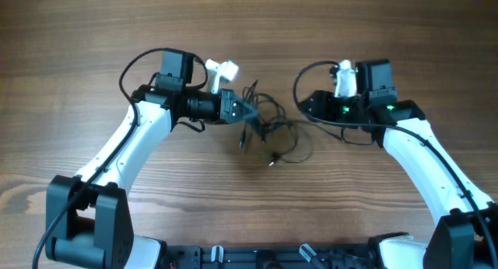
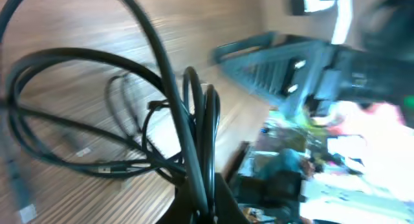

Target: Untangle cables

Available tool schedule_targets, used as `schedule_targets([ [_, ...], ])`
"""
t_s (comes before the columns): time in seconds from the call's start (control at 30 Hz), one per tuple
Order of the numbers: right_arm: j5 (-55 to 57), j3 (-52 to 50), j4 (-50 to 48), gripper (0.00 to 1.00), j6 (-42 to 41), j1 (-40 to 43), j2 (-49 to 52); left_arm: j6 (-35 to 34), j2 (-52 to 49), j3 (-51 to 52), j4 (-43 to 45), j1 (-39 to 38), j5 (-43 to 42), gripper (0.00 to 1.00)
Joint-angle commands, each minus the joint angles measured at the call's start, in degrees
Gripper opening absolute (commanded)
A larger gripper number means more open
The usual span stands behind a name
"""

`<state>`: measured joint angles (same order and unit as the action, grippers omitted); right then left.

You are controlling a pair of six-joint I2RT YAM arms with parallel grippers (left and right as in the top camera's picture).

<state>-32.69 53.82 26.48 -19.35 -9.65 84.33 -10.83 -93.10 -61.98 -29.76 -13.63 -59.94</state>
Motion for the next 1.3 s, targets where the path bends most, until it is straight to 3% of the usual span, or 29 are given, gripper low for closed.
schedule_targets([
  [0.0, -15.50, 0.22, -0.96, 0.57, 3.30, -0.13, 0.55, 1.42, 1.29, -0.28, 1.97, 0.26, -10.67, 0.04],
  [0.37, -18.14, 0.22, -5.66, 0.47, 3.28, -6.97, 0.55, 1.42, 1.29, -0.28, 3.78, 0.24, -16.00, 0.04],
  [0.43, -14.67, 0.22, -6.34, 0.30, 2.43, -8.04, 0.55, 1.44, 1.29, -0.28, 4.07, 0.26, -17.18, 0.04],
  [0.5, -5.77, 0.22, -4.90, 0.04, -0.96, -8.17, 0.55, 1.46, 1.29, -0.28, 4.07, 0.31, -17.09, 0.04],
  [0.53, 3.52, 0.22, -2.27, 0.04, -6.05, -8.11, 0.55, 1.46, 1.29, -0.28, 3.98, 0.31, -16.44, 0.04],
  [0.63, 20.79, 0.22, 4.85, 0.04, -15.91, -8.11, 0.55, 1.44, 1.29, -0.28, 1.66, 0.31, -9.05, 0.04],
  [0.73, 26.97, 0.22, 8.55, 0.04, -17.03, -8.11, 0.55, 1.42, 1.29, -0.28, -3.72, 0.31, 6.97, 0.12],
  [0.77, 26.91, 0.22, 8.63, 0.04, -17.05, -8.11, 0.55, 1.44, 1.29, -0.28, -4.72, 0.31, 9.88, 0.23],
  [0.8, 25.75, 0.22, 8.33, 0.04, -17.05, -8.13, 0.55, 1.44, 1.29, -0.28, -6.23, 0.31, 12.13, 0.50],
  [0.83, 23.98, 0.22, 7.87, 0.04, -16.63, -8.13, 0.55, 1.44, 1.29, -0.28, -6.86, 0.31, 12.07, 0.70],
  [0.87, 22.47, 0.22, 7.45, 0.04, -16.65, -8.13, 0.55, 1.44, 1.29, -0.28, -7.19, 0.31, 12.07, 0.82],
  [0.93, 20.09, 0.22, 6.54, 0.04, -16.63, -8.13, 0.55, 1.42, 1.29, -0.28, -7.67, 0.31, 12.02, 0.84],
  [1.07, 12.76, 0.22, 3.50, 0.04, -16.09, -8.13, 0.55, 1.44, 1.29, -0.28, -8.66, 0.22, 9.31, 0.71],
  [1.2, -6.71, 0.22, -7.08, 0.05, -9.11, -8.11, 0.55, 1.44, 1.29, -0.28, -8.61, -1.55, 6.84, 0.70],
  [1.27, -9.79, 0.22, -10.60, 0.04, -9.62, -8.13, 0.55, 1.44, 1.29, -0.28, -8.57, -2.45, 6.36, 0.70],
])
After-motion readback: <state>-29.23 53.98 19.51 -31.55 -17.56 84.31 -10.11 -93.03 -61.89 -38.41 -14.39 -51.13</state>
